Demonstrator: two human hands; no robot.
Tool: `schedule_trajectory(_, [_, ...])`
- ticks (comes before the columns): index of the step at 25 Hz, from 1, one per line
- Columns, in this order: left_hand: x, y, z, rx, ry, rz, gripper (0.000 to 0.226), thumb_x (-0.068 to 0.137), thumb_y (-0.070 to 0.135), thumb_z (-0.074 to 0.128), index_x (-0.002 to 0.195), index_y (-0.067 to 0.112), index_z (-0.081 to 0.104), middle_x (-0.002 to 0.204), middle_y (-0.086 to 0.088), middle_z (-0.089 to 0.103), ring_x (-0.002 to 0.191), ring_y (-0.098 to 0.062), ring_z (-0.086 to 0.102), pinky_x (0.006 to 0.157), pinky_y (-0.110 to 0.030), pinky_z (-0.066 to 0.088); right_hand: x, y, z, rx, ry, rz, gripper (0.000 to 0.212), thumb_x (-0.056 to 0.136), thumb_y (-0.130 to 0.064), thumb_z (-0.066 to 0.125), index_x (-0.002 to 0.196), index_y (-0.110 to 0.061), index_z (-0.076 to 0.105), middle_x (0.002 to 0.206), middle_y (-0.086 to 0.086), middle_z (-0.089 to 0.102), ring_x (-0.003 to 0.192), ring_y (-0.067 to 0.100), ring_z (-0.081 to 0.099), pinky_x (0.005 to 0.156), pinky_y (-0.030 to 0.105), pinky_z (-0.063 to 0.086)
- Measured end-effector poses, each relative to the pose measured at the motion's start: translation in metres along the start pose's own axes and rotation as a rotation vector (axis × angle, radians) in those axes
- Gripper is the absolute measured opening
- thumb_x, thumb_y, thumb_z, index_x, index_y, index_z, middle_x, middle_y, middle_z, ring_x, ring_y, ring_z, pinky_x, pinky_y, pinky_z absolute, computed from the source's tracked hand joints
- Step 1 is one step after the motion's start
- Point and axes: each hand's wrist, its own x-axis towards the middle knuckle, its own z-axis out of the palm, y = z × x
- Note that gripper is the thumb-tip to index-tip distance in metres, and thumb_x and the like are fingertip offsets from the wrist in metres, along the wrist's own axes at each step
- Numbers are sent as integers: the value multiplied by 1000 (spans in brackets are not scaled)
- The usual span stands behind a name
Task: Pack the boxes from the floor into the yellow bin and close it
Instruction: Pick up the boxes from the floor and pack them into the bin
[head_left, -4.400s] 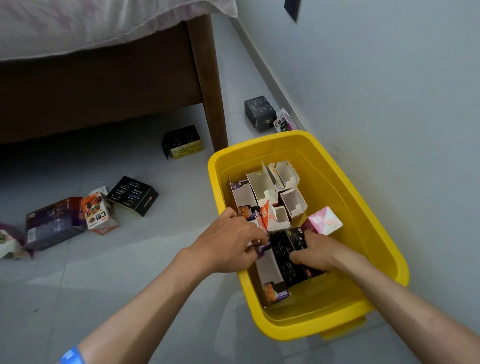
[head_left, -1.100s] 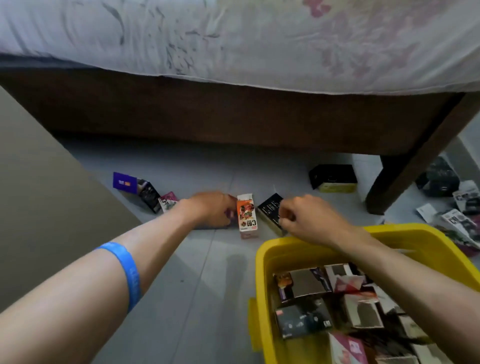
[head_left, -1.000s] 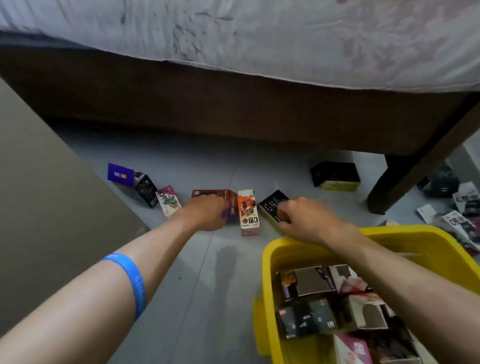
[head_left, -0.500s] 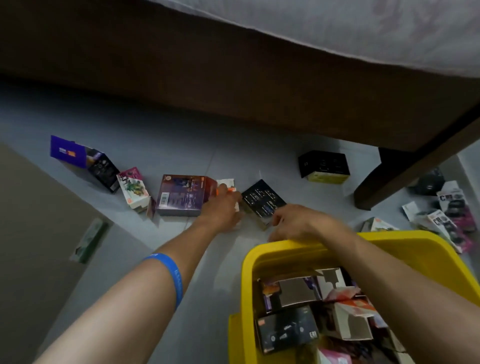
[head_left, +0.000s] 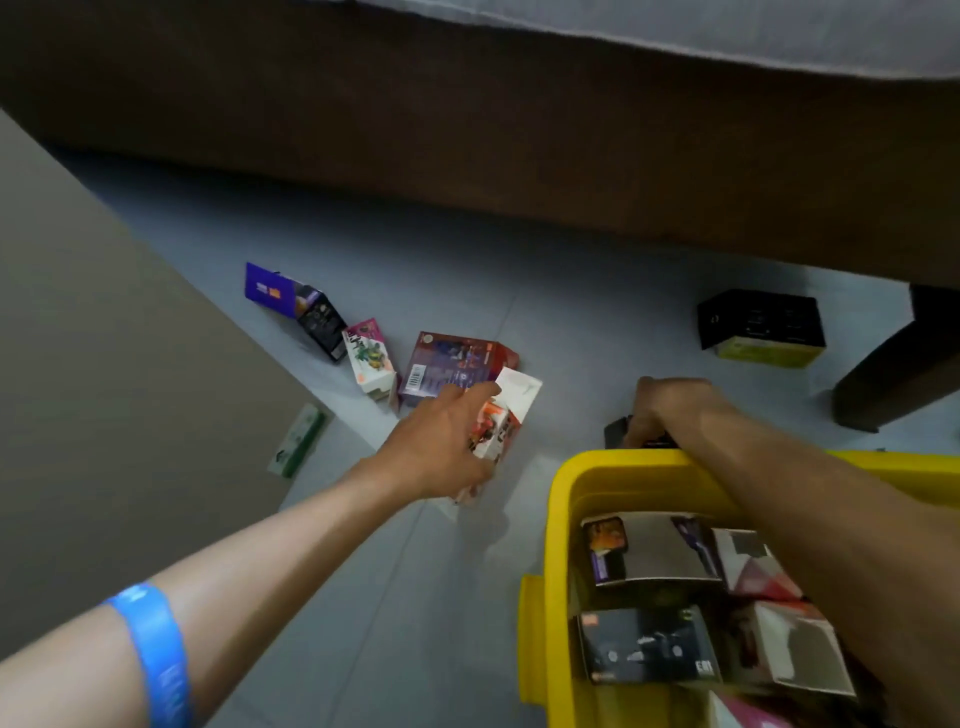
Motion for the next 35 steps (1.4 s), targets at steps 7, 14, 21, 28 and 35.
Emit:
schedule_trajectory(7, [-22, 34, -6, 11, 7, 85, 90, 74, 36, 75, 147, 38, 23, 142, 1, 44, 121, -25, 52, 93, -44, 50, -22, 45, 32, -154, -268, -53, 71, 82, -48, 68, 144, -20, 45, 148, 10, 45, 126, 32, 50, 98, 42, 45])
schedule_trajectory(14, [-21, 101, 15, 94, -51, 274, 92, 75, 35, 76, 149, 37, 22, 140, 1, 47, 117, -21, 53, 90, -41, 51, -65, 84, 65, -82, -165, -159, 59, 76, -45, 76, 125, -15, 61, 128, 7, 61, 106, 28, 60, 85, 38, 51])
schedule_trajectory(21, [-60, 181, -25, -508, -226, 328, 89, 65, 23, 85, 138, 44, 38, 121, 16, 58, 96, -6, 66, 69, -19, 57, -126, 165, 37, 691, 651, -149, 64, 66, -60, 72, 112, -21, 50, 105, 4, 65, 86, 25, 59, 62, 34, 44])
schedule_trajectory(28, [-84, 249, 46, 144, -587, 463, 59, 71, 35, 78, 122, 30, 48, 108, 8, 62, 92, -12, 61, 69, -30, 54, -183, 223, 83, 1379, 904, -211, 62, 66, -46, 83, 119, -35, 51, 107, -22, 63, 96, -6, 59, 77, 20, 47])
schedule_trajectory(35, [-46, 204, 16, 84, -160, 426, 68, 73, 28, 77, 130, 27, 40, 107, 5, 56, 93, -18, 57, 67, -29, 47, -234, 227, 101, 1587, 893, -347, 61, 75, -38, 81, 129, -28, 53, 117, -10, 67, 104, -1, 63, 80, 21, 54])
